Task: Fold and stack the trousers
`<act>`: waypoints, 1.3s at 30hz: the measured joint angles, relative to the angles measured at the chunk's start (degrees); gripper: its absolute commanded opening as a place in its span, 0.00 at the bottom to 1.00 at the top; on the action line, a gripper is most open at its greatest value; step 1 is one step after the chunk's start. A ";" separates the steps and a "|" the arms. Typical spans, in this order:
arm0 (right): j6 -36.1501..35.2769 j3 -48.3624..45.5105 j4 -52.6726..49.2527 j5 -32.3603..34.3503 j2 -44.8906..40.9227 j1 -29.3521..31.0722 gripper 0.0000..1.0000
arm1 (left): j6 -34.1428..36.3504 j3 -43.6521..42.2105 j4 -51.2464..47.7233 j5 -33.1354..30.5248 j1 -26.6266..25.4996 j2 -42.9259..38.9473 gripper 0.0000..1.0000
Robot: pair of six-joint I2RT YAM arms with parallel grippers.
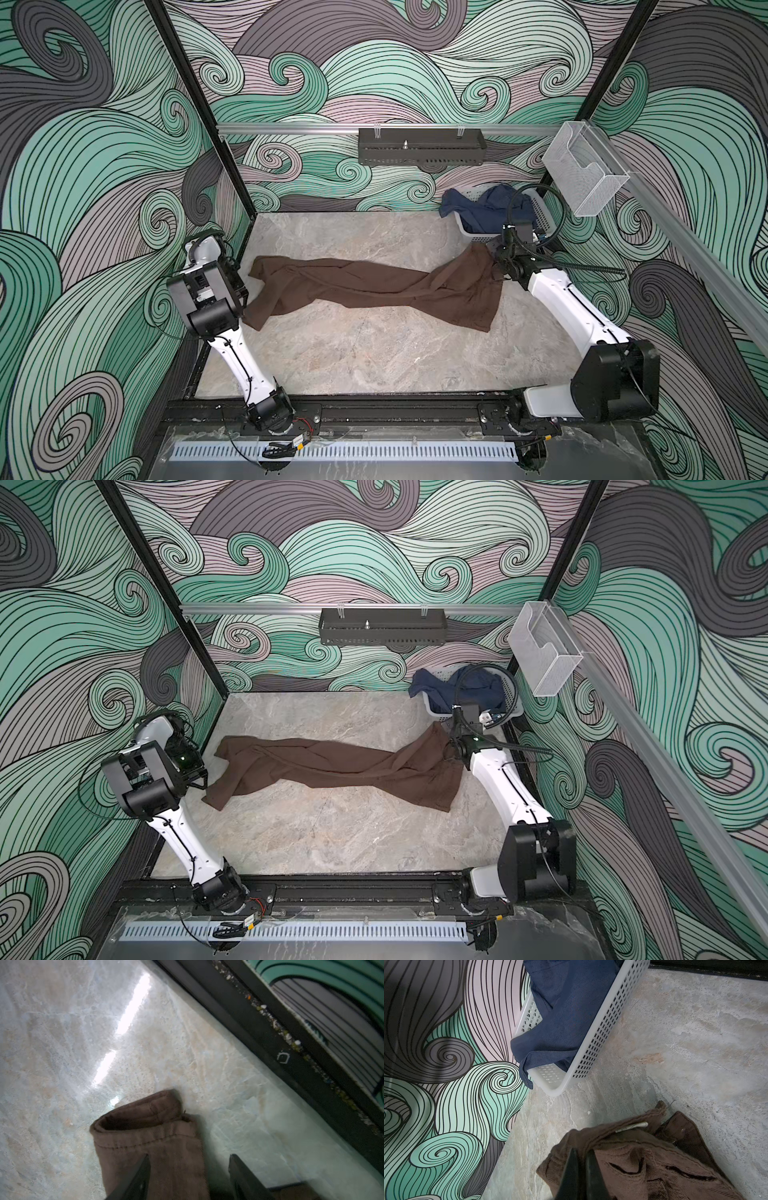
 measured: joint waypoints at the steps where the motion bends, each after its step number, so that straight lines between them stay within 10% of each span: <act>1: -0.02 0.00 0.00 0.00 0.09 0.04 0.00 | 0.07 0.42 -0.02 0.02 0.00 0.70 0.66; 14: -1.62 0.70 -1.01 -0.48 0.20 0.37 0.00 | 0.39 0.44 -0.48 -0.17 -0.98 5.81 0.65; 28: -1.73 -0.90 -1.49 -0.31 -0.35 0.35 0.00 | 1.38 -3.06 -1.49 -3.15 -3.41 6.08 0.01; 39: -0.87 -0.55 -1.44 -0.33 -1.36 -6.45 0.00 | 5.95 18.01 -6.12 -7.56 -2.34 6.14 0.00</act>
